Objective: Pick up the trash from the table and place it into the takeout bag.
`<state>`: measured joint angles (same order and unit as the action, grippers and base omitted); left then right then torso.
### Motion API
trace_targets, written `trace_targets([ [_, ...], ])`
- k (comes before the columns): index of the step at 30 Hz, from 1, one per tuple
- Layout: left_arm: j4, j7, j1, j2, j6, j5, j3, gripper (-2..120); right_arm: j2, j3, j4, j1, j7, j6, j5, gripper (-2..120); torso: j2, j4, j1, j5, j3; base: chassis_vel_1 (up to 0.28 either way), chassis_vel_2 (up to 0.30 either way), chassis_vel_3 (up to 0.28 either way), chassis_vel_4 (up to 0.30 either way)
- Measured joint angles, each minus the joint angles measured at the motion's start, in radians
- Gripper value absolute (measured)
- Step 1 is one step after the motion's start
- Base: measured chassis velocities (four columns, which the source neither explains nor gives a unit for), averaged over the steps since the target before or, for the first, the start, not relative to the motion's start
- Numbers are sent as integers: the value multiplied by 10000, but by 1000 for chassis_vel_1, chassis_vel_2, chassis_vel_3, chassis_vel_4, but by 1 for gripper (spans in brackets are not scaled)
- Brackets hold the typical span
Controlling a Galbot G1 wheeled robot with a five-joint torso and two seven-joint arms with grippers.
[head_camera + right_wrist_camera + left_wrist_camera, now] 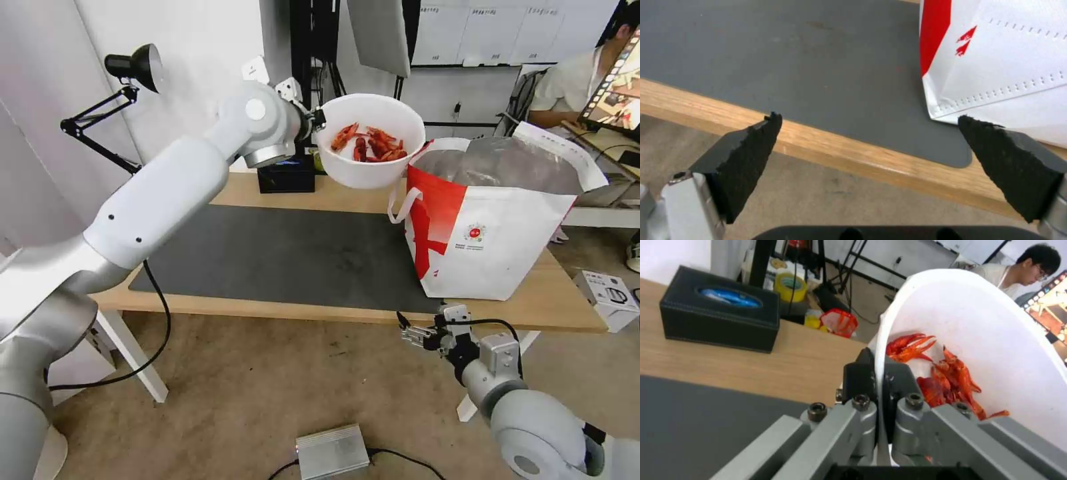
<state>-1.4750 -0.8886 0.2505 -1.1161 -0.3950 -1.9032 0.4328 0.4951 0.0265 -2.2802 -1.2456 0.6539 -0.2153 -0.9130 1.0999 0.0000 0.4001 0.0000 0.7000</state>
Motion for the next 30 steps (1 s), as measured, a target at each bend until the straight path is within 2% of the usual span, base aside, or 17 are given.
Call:
trace_targets([
  [13,176,30,675,-18,-12,-418,312,0,0,0,0,0,0,0,0,100,0,0,0,0,0,0,0,0,0],
  [30,204,-58,1082,-813,35,-722,649,0,0,0,0,0,0,0,0,100,0,-1,0,1,0,0,0,0,0],
])
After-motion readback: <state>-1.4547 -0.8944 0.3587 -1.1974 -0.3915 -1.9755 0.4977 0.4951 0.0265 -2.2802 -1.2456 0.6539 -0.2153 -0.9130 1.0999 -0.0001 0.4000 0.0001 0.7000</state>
